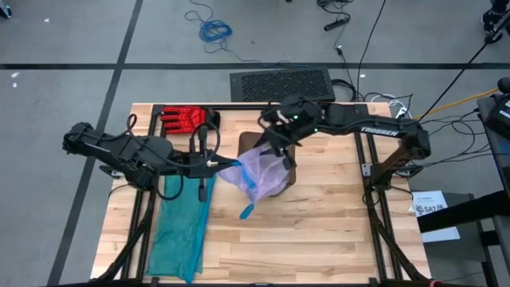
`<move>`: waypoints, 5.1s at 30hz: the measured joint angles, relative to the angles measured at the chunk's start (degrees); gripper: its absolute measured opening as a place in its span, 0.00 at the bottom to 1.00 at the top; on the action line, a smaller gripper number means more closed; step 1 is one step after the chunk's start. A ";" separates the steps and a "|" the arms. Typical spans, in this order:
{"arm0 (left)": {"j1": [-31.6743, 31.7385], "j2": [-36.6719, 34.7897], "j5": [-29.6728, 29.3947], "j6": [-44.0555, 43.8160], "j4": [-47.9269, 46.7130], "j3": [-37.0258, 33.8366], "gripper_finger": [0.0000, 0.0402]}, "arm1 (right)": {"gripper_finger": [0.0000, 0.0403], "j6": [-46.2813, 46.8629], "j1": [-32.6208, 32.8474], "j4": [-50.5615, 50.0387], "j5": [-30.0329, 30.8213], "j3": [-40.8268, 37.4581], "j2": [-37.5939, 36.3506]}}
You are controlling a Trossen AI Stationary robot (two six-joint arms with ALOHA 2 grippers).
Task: Place trash/remove bag and relplace
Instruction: Remove the pink trash bag from the black trash bin
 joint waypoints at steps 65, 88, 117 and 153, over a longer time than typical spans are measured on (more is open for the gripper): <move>0.11 0.17 4.13 0.04 3.11 -0.13 0.00 | 0.53 -0.79 -0.97 15.48 -18.55 0.07 8.28; -0.76 0.19 7.13 5.06 10.65 2.62 0.00 | 0.00 -2.66 -2.01 10.44 -10.43 0.07 11.00; -13.79 0.18 -16.09 7.64 2.38 4.54 0.00 | 0.00 -2.70 -6.10 -0.90 -0.55 0.09 10.24; -29.53 0.17 -41.80 13.83 4.72 -3.37 0.17 | 0.00 -4.00 -8.50 -0.47 4.33 0.02 8.16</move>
